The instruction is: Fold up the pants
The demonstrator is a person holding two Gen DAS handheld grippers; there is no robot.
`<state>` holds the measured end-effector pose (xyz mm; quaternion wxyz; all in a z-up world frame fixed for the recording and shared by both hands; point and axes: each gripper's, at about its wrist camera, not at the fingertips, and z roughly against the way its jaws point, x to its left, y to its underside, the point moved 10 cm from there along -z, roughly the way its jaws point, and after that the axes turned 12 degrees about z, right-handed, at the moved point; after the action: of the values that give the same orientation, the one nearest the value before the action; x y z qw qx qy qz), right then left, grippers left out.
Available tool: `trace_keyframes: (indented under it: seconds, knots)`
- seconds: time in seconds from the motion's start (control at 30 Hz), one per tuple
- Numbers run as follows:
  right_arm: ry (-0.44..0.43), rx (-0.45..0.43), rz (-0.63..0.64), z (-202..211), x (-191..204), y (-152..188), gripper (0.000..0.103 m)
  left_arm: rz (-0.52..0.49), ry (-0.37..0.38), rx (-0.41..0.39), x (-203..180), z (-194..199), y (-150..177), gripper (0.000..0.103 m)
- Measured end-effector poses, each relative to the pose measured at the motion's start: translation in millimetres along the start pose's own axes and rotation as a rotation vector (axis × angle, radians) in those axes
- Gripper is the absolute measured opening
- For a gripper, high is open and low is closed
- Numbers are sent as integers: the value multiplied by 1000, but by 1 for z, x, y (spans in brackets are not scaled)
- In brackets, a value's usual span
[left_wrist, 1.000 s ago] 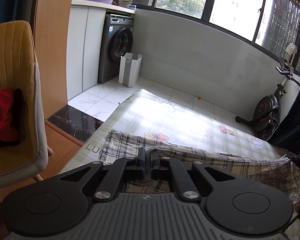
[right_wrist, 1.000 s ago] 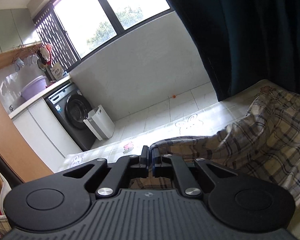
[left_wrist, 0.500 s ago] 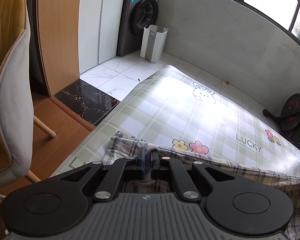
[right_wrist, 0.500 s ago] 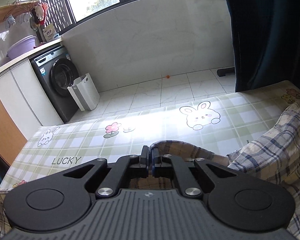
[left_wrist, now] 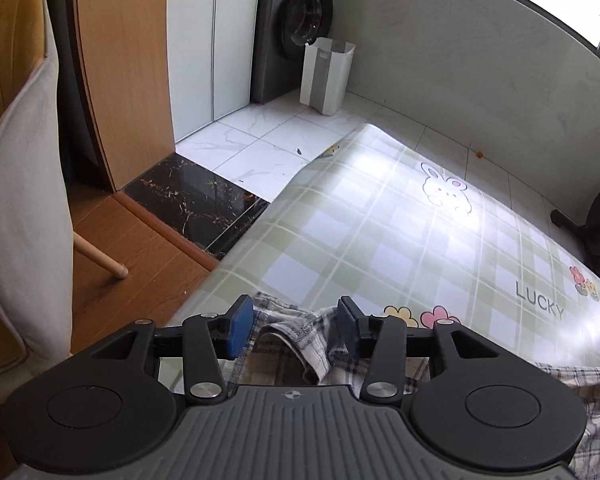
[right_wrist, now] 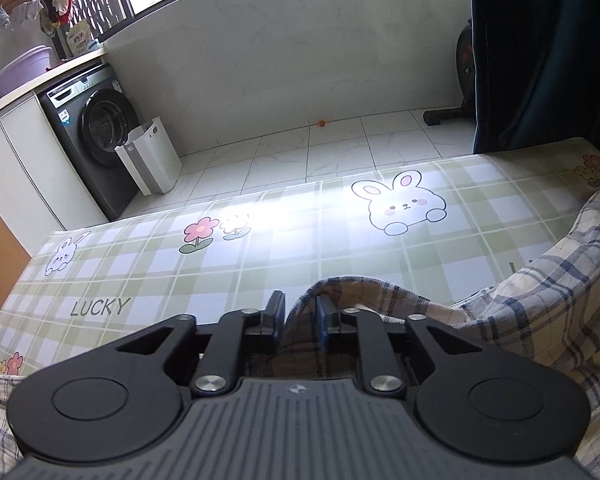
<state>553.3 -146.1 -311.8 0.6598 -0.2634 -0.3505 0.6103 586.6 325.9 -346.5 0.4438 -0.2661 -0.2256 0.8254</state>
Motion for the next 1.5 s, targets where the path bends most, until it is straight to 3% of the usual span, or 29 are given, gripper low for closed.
trace_keyframes:
  seconds: [0.2, 0.37, 0.57, 0.8, 0.93, 1.03, 1.23, 1.33, 1.5]
  knots:
    - [-39, -31, 40, 45, 0, 15, 29, 73, 57, 45, 21, 46, 12, 49]
    - [-53, -30, 45, 82, -5, 50, 29, 278, 127, 149, 52, 68, 50, 40]
    - [-48, -9, 15, 113, -14, 84, 29, 498, 169, 231, 68, 66, 83, 32]
    - [-30, -17, 2, 130, -25, 89, 29, 663, 169, 255, 63, 46, 102, 32]
    - [-21, -16, -10, 134, -30, 92, 29, 656, 119, 188, 67, 37, 100, 32]
    - [-14, -19, -6, 137, -33, 93, 29, 653, 116, 180, 65, 38, 100, 33]
    - [-19, -16, -38, 136, -36, 98, 29, 680, 165, 211, 53, 40, 108, 33]
    - [-22, -15, -41, 136, -34, 99, 29, 706, 167, 177, 52, 38, 106, 33]
    - [-16, -18, -35, 139, -36, 99, 29, 761, 274, 171, 39, 35, 104, 34]
